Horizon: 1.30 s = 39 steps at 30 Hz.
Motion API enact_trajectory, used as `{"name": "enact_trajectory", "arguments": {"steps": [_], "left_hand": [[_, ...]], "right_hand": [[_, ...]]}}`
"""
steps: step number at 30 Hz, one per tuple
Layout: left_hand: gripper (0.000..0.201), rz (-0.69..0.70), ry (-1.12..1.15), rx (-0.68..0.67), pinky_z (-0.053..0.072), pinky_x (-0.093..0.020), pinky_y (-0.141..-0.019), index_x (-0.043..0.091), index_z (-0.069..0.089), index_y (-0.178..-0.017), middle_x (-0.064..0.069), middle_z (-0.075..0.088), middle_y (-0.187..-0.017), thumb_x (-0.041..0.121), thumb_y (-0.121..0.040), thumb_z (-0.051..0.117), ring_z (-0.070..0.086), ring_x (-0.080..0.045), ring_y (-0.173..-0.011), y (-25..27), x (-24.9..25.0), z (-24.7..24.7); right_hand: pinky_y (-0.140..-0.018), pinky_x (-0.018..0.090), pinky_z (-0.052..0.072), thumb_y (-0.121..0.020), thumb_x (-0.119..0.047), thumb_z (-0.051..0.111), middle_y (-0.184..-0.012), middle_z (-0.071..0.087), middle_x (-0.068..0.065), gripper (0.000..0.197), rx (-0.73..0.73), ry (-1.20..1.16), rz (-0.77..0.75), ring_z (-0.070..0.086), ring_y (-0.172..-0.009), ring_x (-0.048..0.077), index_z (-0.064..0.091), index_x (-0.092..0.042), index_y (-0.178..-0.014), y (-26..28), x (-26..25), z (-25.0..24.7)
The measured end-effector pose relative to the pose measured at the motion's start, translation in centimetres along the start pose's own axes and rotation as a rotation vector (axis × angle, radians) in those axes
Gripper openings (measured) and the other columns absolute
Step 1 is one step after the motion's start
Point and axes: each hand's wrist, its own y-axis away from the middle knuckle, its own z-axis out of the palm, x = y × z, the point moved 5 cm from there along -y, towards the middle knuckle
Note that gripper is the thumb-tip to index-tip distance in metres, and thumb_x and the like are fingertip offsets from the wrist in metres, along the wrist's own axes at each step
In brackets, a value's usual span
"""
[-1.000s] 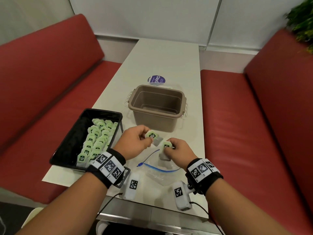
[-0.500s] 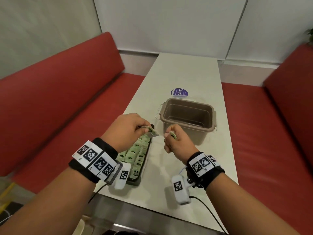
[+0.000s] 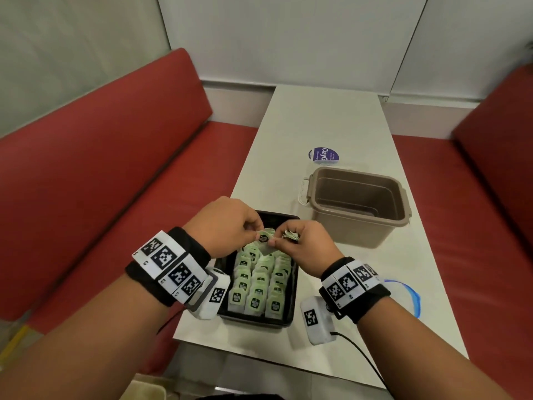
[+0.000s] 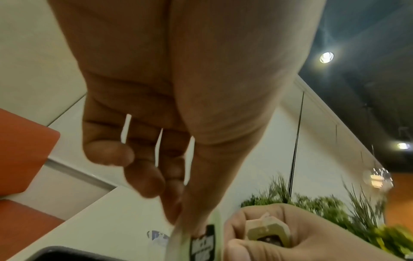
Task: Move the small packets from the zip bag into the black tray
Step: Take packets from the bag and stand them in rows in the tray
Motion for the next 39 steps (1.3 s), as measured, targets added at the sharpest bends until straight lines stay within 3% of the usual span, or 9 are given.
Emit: {"name": "enact_trajectory", "arguments": {"steps": [14, 25, 27, 28, 29, 30, 31, 32, 39], "left_hand": [[0.015, 0.141, -0.523, -0.895, 0.057, -0.032, -0.080, 0.013, 0.077, -0.092, 0.003, 0.076, -0.094, 0.016, -0.077, 0.081, 0.062, -0.014, -0.075, -1.8, -0.2, 11.2], [0.032, 0.123, -0.859, -0.951, 0.048, -0.030, -0.068, 0.023, 0.071, -0.096, 0.001, 0.066, -0.086, 0.040, -0.071, 0.083, 0.061, -0.021, -0.078, -4.4, -1.1, 15.0], [0.073, 0.060, -0.747, -1.015, 0.054, -0.034, -0.077, 0.029, 0.058, -0.101, 0.006, 0.067, -0.101, 0.057, -0.041, 0.089, 0.060, -0.010, -0.080, -10.2, -11.6, 26.7], [0.053, -0.054, -0.628, -0.987, 0.052, -0.045, -0.086, 0.052, 0.048, -0.059, 0.012, 0.064, -0.114, 0.068, -0.024, 0.085, 0.057, -0.007, -0.085, -12.2, -14.0, 29.3], [0.149, -0.070, -0.585, -1.015, 0.048, -0.053, -0.092, 0.059, -0.038, -0.110, 0.019, 0.058, -0.129, 0.073, -0.021, 0.080, 0.057, -0.009, -0.092, -12.0, -15.4, 29.0], [0.121, 0.065, -0.494, -1.004, 0.047, -0.049, -0.092, 0.015, 0.044, -0.138, 0.044, 0.043, -0.113, 0.069, -0.036, 0.081, 0.057, -0.012, -0.096, -11.7, -13.4, 27.1], [0.092, -0.076, -0.473, -1.016, 0.049, -0.040, -0.088, 0.006, 0.056, -0.129, -0.027, 0.047, -0.089, 0.057, -0.057, 0.082, 0.060, -0.017, -0.097, -10.3, -10.0, 22.2], [0.047, -0.071, -0.520, -0.837, 0.051, -0.034, -0.085, 0.019, 0.072, -0.110, -0.010, 0.066, -0.114, 0.047, -0.072, 0.079, 0.062, -0.020, -0.100, -8.0, -5.6, 16.3], [0.029, 0.005, 0.158, -0.316, 0.049, -0.021, -0.073, 0.029, 0.072, -0.105, 0.012, 0.073, -0.091, 0.044, -0.081, 0.077, 0.065, -0.003, -0.081, -5.9, 0.9, 3.3]], "right_hand": [[-0.063, 0.027, 0.036, -0.087, -0.021, 0.066, -0.090, 0.060, -0.001, 0.020, 0.046, 0.134, 0.388, 0.055, -0.082, 0.020, 0.047, -0.023, -0.087, 2.0, 6.7, 2.3], [-0.056, 0.022, 0.034, -0.088, -0.027, 0.066, -0.084, 0.058, -0.003, 0.021, 0.050, 0.057, 0.396, 0.053, -0.073, 0.016, 0.047, -0.019, -0.093, 2.3, 6.9, 1.9], [-0.055, 0.023, 0.034, -0.089, -0.026, 0.062, -0.078, 0.055, -0.005, 0.019, 0.066, -0.030, 0.404, 0.049, -0.064, 0.012, 0.046, -0.017, -0.095, 2.3, 6.7, 1.4], [-0.056, 0.027, 0.036, -0.088, -0.025, 0.059, -0.075, 0.054, -0.005, 0.017, 0.073, -0.093, 0.408, 0.047, -0.061, 0.014, 0.045, -0.017, -0.093, 2.4, 6.6, 1.1], [-0.060, 0.030, 0.038, -0.085, -0.027, 0.057, -0.073, 0.052, -0.004, 0.015, 0.075, -0.168, 0.407, 0.045, -0.061, 0.017, 0.045, -0.018, -0.091, 2.4, 6.5, 0.8], [-0.064, 0.032, 0.039, -0.082, -0.029, 0.054, -0.072, 0.051, -0.003, 0.014, 0.070, -0.236, 0.407, 0.045, -0.062, 0.019, 0.045, -0.020, -0.088, 2.4, 6.3, 0.6], [-0.065, 0.034, 0.040, -0.081, -0.030, 0.051, -0.070, 0.052, -0.003, 0.012, 0.056, -0.285, 0.407, 0.046, -0.063, 0.020, 0.045, -0.021, -0.086, 2.4, 6.2, 0.3], [-0.065, 0.034, 0.041, -0.085, -0.028, 0.050, -0.069, 0.053, -0.001, 0.008, 0.030, -0.317, 0.399, 0.048, -0.063, 0.020, 0.046, -0.021, -0.085, 2.4, 6.0, 0.1], [-0.061, 0.037, 0.053, -0.092, -0.006, 0.065, -0.076, 0.070, 0.017, 0.013, -0.017, -0.501, 0.248, 0.067, -0.069, 0.030, 0.062, -0.016, -0.085, 2.6, 4.6, -0.8]]}}
